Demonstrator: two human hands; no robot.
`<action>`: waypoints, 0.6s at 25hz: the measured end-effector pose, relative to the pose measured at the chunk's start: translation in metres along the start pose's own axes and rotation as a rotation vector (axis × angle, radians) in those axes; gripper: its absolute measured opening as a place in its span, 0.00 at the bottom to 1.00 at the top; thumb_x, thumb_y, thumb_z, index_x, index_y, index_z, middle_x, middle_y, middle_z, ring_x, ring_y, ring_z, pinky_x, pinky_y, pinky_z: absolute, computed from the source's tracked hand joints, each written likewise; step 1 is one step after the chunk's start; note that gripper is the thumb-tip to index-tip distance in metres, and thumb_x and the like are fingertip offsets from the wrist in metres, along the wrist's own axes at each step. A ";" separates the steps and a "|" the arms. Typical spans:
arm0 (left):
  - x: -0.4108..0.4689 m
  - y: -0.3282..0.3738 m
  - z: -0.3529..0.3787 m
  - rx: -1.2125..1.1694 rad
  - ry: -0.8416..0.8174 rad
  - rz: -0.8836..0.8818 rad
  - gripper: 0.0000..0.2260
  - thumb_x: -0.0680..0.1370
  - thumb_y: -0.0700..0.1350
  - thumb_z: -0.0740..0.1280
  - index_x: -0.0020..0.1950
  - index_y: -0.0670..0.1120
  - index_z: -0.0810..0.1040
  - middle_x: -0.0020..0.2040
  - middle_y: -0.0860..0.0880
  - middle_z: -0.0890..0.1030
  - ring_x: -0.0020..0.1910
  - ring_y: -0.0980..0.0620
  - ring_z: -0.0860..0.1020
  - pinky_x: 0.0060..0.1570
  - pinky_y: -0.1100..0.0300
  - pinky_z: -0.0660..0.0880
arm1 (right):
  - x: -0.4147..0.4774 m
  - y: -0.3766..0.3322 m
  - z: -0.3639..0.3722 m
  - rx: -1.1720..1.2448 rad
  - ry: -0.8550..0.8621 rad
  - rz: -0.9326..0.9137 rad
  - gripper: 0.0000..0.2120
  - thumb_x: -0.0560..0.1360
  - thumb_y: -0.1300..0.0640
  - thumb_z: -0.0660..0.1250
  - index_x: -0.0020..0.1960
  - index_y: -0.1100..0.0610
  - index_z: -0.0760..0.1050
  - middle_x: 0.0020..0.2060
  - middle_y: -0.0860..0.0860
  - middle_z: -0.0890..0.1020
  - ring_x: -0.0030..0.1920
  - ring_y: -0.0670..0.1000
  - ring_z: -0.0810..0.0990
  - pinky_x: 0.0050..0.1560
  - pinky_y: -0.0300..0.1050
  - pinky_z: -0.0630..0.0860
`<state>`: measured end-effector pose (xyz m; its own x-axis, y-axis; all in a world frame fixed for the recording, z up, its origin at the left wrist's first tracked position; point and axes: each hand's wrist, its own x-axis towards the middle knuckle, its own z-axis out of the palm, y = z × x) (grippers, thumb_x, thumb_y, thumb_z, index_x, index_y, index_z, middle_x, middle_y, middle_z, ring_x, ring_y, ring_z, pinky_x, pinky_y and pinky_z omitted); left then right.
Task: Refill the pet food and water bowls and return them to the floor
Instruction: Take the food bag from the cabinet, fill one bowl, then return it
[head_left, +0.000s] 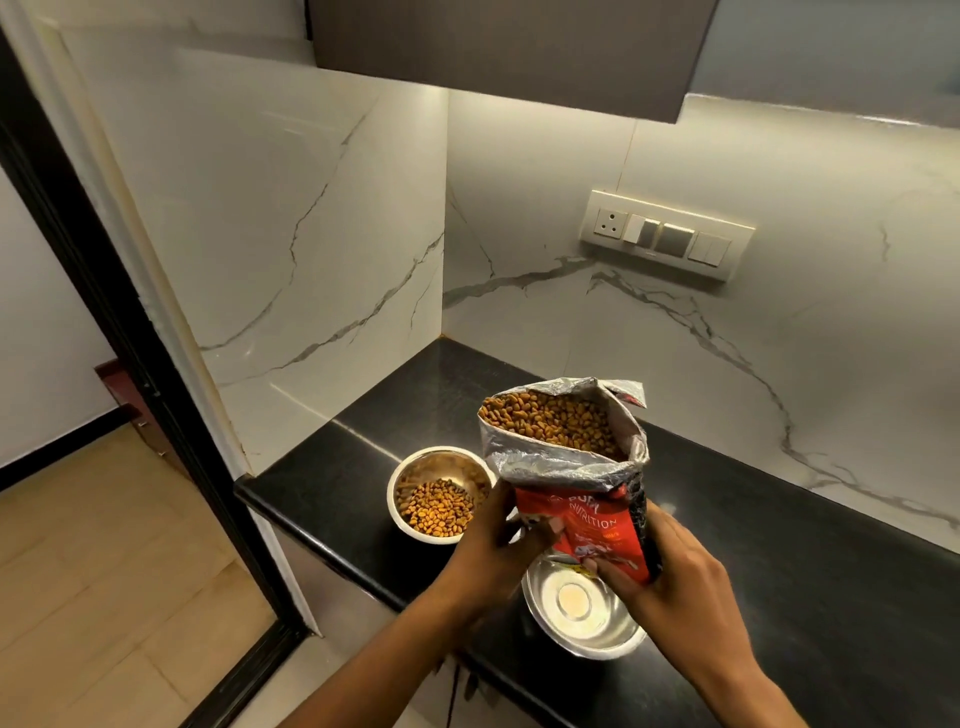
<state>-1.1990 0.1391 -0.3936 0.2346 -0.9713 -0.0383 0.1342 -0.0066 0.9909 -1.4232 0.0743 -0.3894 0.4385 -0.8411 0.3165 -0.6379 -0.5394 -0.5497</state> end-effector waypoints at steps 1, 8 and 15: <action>0.002 0.011 0.001 0.083 -0.011 0.047 0.23 0.81 0.40 0.73 0.71 0.59 0.73 0.65 0.63 0.84 0.67 0.58 0.81 0.65 0.59 0.80 | 0.000 -0.001 0.000 0.055 0.024 0.023 0.38 0.70 0.30 0.76 0.75 0.41 0.72 0.62 0.35 0.82 0.59 0.39 0.83 0.58 0.43 0.83; 0.007 0.097 0.020 0.620 -0.109 0.295 0.30 0.82 0.50 0.72 0.59 0.87 0.62 0.51 0.89 0.72 0.52 0.86 0.73 0.44 0.85 0.70 | 0.010 -0.025 -0.007 0.467 0.287 0.161 0.32 0.59 0.27 0.81 0.59 0.35 0.78 0.51 0.26 0.85 0.51 0.31 0.85 0.46 0.22 0.76; 0.014 0.191 0.057 0.672 -0.053 0.569 0.18 0.77 0.67 0.68 0.64 0.80 0.66 0.52 0.79 0.80 0.54 0.73 0.81 0.57 0.67 0.80 | 0.058 -0.037 -0.074 0.535 0.515 0.034 0.35 0.56 0.31 0.87 0.61 0.32 0.81 0.51 0.36 0.90 0.51 0.41 0.90 0.48 0.36 0.85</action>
<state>-1.2249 0.1111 -0.1973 0.0465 -0.8797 0.4733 -0.5882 0.3589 0.7247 -1.4212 0.0426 -0.2933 -0.0122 -0.8399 0.5427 -0.1926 -0.5306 -0.8255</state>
